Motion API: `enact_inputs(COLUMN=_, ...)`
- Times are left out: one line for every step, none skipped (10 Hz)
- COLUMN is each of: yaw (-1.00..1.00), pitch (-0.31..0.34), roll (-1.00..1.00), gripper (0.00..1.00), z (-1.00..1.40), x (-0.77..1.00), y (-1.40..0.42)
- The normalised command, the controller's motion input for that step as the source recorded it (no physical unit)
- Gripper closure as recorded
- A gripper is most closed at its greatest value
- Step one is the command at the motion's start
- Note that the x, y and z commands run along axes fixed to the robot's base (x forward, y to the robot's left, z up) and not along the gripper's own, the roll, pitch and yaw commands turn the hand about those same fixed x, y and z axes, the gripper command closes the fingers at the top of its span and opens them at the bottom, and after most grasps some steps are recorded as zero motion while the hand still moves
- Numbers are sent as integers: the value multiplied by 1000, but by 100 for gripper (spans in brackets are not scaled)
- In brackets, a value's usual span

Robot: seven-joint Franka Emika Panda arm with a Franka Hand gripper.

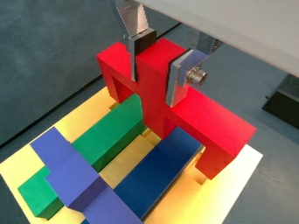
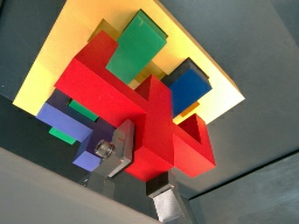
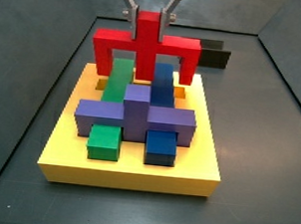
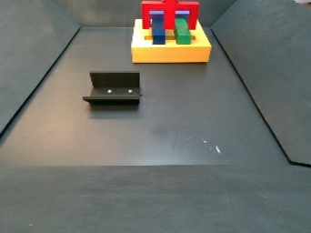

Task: Pick up the red object. Move up. Move to above the board. Insert the red object.
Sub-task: Insert the red object.

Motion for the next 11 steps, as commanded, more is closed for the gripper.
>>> enact_inputs(yaw=0, pitch=-10, roll=0, gripper=100, z=-23, x=-77, y=26)
enact_inputs(yaw=0, pitch=-40, roll=-14, gripper=100, z=0, x=-100, y=0)
enact_inputs(yaw=0, pitch=-60, roll=-23, gripper=100, z=-54, x=0, y=-6)
enact_inputs(yaw=3, pitch=-59, roll=0, gripper=100, z=-246, x=26, y=0)
enact_inputs(yaw=0, pitch=-86, roll=0, gripper=100, z=-366, x=0, y=0)
enact_inputs(yaw=0, pitch=-101, roll=0, gripper=100, z=-429, x=0, y=0)
enact_inputs(yaw=17, pitch=-103, roll=0, gripper=100, z=-389, x=0, y=0)
enact_inputs(yaw=17, pitch=-79, roll=0, gripper=100, z=-360, x=66, y=0)
enact_inputs(yaw=0, pitch=-4, roll=24, gripper=100, z=-231, x=83, y=0)
enact_inputs(yaw=0, pitch=10, roll=70, gripper=100, z=0, x=0, y=0)
enact_inputs(yaw=0, pitch=17, roll=83, gripper=100, z=0, x=0, y=0)
